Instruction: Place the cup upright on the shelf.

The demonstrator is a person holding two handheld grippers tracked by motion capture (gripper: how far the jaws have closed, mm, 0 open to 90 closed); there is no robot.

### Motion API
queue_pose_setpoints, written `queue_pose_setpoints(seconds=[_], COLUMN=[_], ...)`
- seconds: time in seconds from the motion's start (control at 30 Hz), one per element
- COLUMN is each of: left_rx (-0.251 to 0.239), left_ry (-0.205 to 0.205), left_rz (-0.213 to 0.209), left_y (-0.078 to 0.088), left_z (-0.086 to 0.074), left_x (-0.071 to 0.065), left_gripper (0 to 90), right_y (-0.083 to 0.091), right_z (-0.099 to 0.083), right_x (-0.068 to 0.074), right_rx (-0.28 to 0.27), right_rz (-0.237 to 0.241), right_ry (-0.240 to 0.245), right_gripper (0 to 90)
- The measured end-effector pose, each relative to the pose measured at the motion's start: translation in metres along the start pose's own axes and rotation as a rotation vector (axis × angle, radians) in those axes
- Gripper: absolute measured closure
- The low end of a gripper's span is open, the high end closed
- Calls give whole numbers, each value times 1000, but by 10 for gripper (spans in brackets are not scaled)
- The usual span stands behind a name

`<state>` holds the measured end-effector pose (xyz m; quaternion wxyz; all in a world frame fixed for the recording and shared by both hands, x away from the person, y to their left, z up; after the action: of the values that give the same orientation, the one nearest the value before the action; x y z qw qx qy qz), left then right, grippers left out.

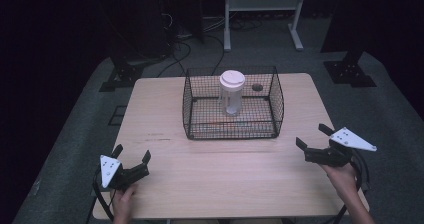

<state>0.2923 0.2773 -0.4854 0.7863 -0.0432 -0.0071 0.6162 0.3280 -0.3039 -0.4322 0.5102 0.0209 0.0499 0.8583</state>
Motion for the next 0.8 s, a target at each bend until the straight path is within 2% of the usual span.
queue_pose_setpoints(seconds=[0.2,0.33,0.8], left_rx=[5,3,5], left_ry=[-13,-6,-15], left_rz=[3,2,3], left_y=[0,0,0], left_z=[0,0,0], left_x=[-1,-1,-1], left_gripper=[0,0,0], right_y=[8,12,24], right_z=[-10,-15,-26], right_x=[-4,-6,-5], right_rx=[10,15,-6], right_rz=[-17,-25,-48], right_ry=[-13,-15,-36], right_gripper=[28,28,28])
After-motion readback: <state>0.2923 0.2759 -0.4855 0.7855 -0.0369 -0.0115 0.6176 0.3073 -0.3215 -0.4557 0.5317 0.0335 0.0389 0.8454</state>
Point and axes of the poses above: each handheld gripper's, and its own axes: y roughly backward along the jaws, z roughly out of its top, x roughly to its left, the point moved 3 cm from there along -y, roughly forward along the jaws, and after that the axes turned 9 degrees about -x, right-handed, at the moved point
